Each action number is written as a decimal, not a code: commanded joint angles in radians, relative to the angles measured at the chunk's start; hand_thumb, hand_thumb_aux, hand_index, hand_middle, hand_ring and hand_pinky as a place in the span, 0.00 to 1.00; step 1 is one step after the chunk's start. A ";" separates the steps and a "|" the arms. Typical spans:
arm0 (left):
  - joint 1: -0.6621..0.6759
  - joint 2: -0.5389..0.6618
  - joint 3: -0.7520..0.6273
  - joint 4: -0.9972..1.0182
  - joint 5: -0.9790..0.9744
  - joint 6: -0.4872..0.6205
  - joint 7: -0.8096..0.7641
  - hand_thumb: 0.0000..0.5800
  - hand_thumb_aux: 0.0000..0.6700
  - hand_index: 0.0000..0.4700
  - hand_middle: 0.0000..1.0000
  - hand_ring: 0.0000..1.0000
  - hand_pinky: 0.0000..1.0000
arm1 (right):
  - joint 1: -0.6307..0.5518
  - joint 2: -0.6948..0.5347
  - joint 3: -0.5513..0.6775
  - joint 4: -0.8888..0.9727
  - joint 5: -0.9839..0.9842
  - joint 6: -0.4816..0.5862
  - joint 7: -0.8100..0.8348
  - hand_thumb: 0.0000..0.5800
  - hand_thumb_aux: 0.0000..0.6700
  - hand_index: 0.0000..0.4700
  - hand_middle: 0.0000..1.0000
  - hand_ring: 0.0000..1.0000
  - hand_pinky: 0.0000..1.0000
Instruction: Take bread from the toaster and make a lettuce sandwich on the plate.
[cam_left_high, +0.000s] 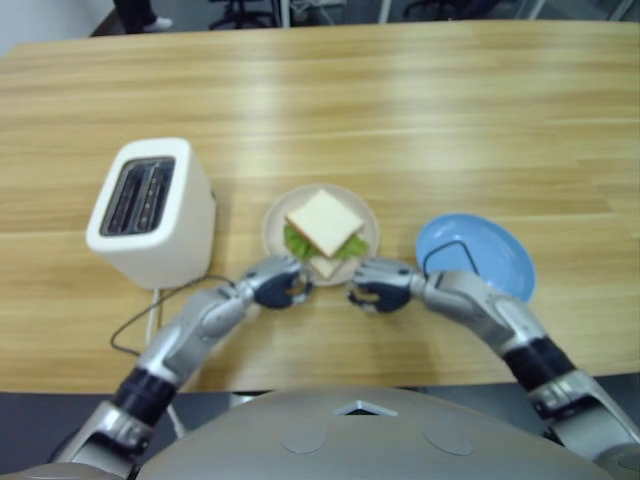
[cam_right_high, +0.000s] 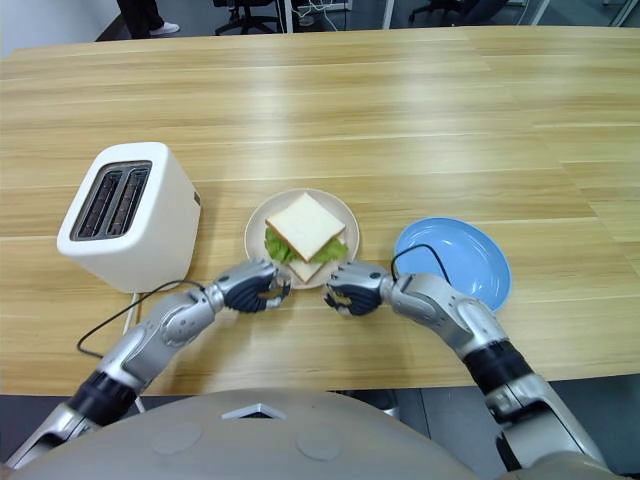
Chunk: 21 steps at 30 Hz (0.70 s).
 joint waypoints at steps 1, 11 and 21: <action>-0.077 -0.029 0.032 0.112 0.051 0.060 0.109 1.00 1.00 0.98 1.00 1.00 1.00 | -0.094 0.059 0.034 0.134 -0.068 0.054 -0.143 1.00 1.00 0.98 1.00 1.00 1.00; -0.210 -0.047 0.077 0.258 0.020 0.028 0.317 1.00 1.00 0.98 1.00 1.00 1.00 | -0.209 0.122 0.042 0.247 -0.050 0.115 -0.347 1.00 1.00 0.98 1.00 1.00 1.00; 0.113 -0.047 0.340 -0.279 -0.484 -0.256 0.327 0.93 0.73 0.72 1.00 1.00 1.00 | 0.124 0.050 -0.165 -0.178 0.556 0.010 -0.240 0.00 0.00 0.00 0.82 0.82 0.82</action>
